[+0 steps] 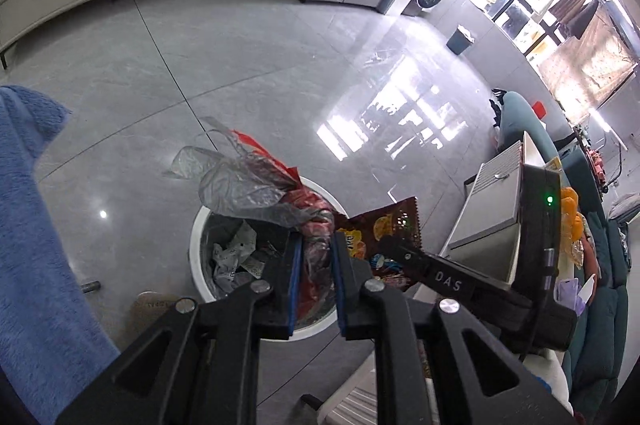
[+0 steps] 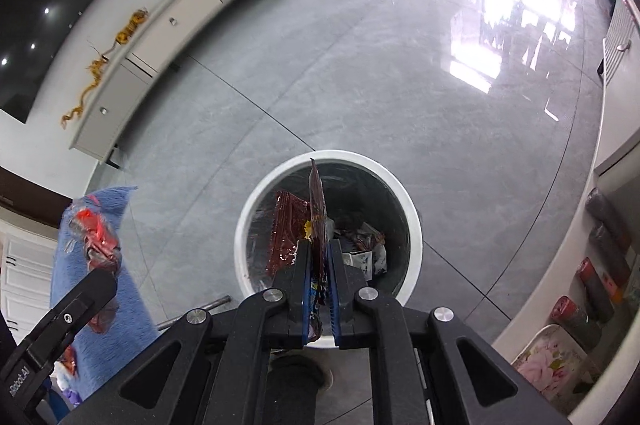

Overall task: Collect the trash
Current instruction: 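Carry both items over the trash bin and open both grippers to drop them, then move both open tools back over the remaining trash on the towel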

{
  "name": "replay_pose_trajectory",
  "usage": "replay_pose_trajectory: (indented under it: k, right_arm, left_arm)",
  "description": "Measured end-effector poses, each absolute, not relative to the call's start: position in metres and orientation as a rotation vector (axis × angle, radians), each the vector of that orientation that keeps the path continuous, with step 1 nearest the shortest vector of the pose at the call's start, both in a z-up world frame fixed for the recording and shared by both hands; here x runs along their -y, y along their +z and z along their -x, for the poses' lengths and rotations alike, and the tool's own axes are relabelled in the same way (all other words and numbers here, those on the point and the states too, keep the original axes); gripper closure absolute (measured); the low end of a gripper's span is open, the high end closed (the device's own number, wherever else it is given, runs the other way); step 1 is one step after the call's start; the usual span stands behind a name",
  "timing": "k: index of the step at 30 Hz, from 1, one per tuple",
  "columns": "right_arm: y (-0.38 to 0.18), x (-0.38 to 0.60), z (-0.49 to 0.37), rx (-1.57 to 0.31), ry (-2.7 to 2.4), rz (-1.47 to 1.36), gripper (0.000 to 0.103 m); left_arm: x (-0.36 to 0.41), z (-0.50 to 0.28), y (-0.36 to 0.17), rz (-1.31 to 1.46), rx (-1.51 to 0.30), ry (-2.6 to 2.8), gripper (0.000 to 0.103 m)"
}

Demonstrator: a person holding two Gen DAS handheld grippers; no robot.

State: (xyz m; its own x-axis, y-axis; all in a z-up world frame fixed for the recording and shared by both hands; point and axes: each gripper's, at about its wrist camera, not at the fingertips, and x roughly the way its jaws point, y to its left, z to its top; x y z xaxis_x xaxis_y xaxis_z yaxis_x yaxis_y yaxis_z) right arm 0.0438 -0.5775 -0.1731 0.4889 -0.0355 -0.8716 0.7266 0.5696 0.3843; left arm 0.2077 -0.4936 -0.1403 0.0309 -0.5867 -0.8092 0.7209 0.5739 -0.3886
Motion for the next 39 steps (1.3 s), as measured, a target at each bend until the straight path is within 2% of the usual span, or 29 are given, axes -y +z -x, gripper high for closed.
replay_pose_trajectory:
  k: [3, 7, 8, 9, 12, 18, 25, 31, 39]
  right_arm:
    - [-0.182, 0.58, -0.055, -0.987, -0.513, -0.842, 0.093]
    - [-0.183, 0.582, -0.062, -0.991, -0.495, -0.826, 0.064]
    - [-0.182, 0.583, -0.062, -0.99, -0.494, -0.821, 0.062]
    - [-0.181, 0.585, -0.062, -0.988, -0.493, -0.818, 0.062]
    - [-0.171, 0.591, -0.057, -0.964, -0.508, -0.803, 0.062]
    - [-0.128, 0.601, -0.034, -0.87, -0.521, -0.778, 0.062]
    - [-0.059, 0.595, -0.002, -0.723, -0.486, -0.759, 0.062]
    - [-0.018, 0.557, 0.006, -0.647, -0.387, -0.719, 0.062]
    - [0.011, 0.498, 0.011, -0.595, -0.266, -0.683, 0.062]
  left_arm:
    - [0.501, -0.214, -0.153, -0.147, -1.188, -1.011, 0.088]
    - [0.497, -0.217, -0.166, -0.134, -1.222, -1.003, 0.085]
    - [0.498, -0.217, -0.167, -0.128, -1.225, -0.999, 0.08]
    - [0.499, -0.217, -0.17, -0.124, -1.225, -0.995, 0.072]
    - [0.495, -0.215, -0.168, -0.107, -1.215, -0.983, 0.06]
    - [0.485, -0.208, -0.152, -0.093, -1.191, -0.98, 0.06]
    - [0.457, -0.192, -0.107, -0.074, -1.099, -0.966, 0.06]
    - [0.404, -0.172, -0.055, -0.036, -0.96, -0.932, 0.06]
    - [0.303, -0.148, -0.001, 0.001, -0.824, -0.832, 0.06]
